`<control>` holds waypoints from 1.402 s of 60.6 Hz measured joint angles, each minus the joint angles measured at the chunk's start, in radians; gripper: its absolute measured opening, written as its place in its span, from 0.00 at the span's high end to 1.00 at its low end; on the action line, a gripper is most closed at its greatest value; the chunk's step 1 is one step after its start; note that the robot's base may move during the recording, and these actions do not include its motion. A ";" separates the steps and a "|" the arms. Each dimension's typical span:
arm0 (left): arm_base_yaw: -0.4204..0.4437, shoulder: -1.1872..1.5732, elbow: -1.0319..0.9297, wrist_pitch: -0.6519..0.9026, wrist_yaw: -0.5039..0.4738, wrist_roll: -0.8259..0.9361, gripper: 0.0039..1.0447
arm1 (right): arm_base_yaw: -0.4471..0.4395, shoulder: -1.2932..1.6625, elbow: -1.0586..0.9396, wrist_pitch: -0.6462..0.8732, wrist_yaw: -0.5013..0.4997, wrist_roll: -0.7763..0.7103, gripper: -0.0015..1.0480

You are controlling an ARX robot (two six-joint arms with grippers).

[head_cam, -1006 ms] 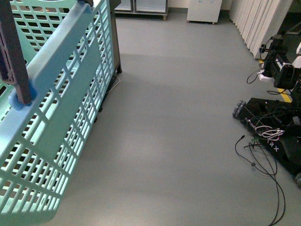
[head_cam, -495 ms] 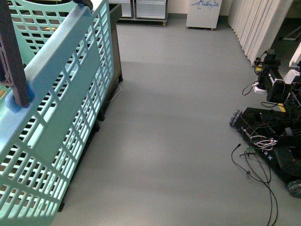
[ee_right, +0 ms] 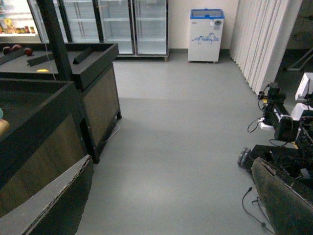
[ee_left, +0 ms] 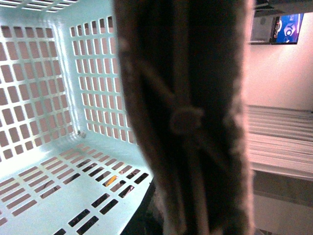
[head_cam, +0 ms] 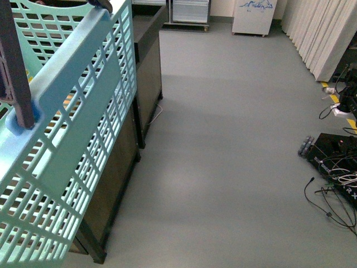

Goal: Pick lemon and mango into basket

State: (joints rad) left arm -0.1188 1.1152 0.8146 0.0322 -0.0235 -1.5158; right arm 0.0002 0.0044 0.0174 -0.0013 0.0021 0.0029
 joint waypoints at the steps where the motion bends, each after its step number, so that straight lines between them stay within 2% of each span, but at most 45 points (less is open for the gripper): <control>1: 0.000 0.000 -0.001 0.000 -0.001 0.000 0.96 | 0.000 0.001 0.000 0.000 0.000 0.000 0.08; 85: 0.000 -0.001 -0.001 0.000 -0.001 0.000 0.96 | 0.000 -0.001 0.000 0.001 0.000 0.000 0.08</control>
State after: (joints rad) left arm -0.1184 1.1145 0.8135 0.0319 -0.0246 -1.5158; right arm 0.0002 0.0036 0.0174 -0.0006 0.0021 0.0029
